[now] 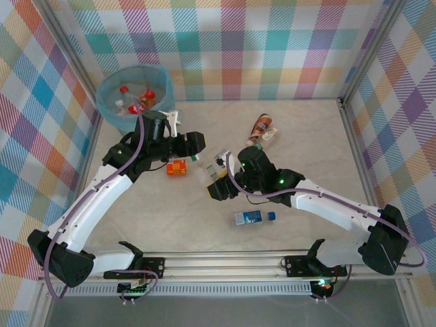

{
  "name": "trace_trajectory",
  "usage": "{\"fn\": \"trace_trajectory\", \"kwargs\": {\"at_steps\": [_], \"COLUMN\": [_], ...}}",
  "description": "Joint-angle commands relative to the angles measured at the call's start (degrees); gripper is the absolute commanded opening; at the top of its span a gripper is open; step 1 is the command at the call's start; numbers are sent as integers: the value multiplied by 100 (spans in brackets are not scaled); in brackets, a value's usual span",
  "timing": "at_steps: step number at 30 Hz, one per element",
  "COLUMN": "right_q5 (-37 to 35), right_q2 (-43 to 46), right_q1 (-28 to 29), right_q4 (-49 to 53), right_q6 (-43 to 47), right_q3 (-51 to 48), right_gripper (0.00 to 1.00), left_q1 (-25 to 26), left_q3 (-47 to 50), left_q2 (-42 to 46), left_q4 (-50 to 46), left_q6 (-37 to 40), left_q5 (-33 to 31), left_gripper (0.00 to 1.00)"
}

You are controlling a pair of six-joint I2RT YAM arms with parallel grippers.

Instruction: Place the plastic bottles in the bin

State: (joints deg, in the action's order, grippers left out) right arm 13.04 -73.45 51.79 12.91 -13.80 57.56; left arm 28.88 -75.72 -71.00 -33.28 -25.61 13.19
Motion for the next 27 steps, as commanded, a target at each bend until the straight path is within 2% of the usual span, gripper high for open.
{"fn": "trace_trajectory", "kwargs": {"at_steps": [1,6,8,15,20,23,25,27], "right_q5": [-80,-160,-154,-220,-292,-365,-448,-529], "right_q2": [-11,-44,-80,-303,-539,-723,-874,-1035], "right_q1": [33,32,33,33,24,13,7,-7], "right_q4": [-439,-472,-474,-429,-357,-342,-356,-344], "right_q6": [277,354,404,529,688,832,903,970], "right_q3": [212,251,282,485,825,1155,1432,1787], "right_gripper": [55,56,56,59,63,74,87,96], "left_q1": [-138,-284,-305,-366,-478,-621,-784,-973], "left_q3": [31,72,71,-16,-241,-515,-809,-1289], "left_q2": [-72,-124,-157,-229,-257,-287,-343,-453], "left_q4": [-112,23,51,144,121,61,8,-168], "left_q6": [-147,-259,-259,-278,-236,-167,-51,131], "left_q5": [-28,251,361,542,499,290,160,-45], "left_gripper": [70,71,68,38,26,13,0,0]}}
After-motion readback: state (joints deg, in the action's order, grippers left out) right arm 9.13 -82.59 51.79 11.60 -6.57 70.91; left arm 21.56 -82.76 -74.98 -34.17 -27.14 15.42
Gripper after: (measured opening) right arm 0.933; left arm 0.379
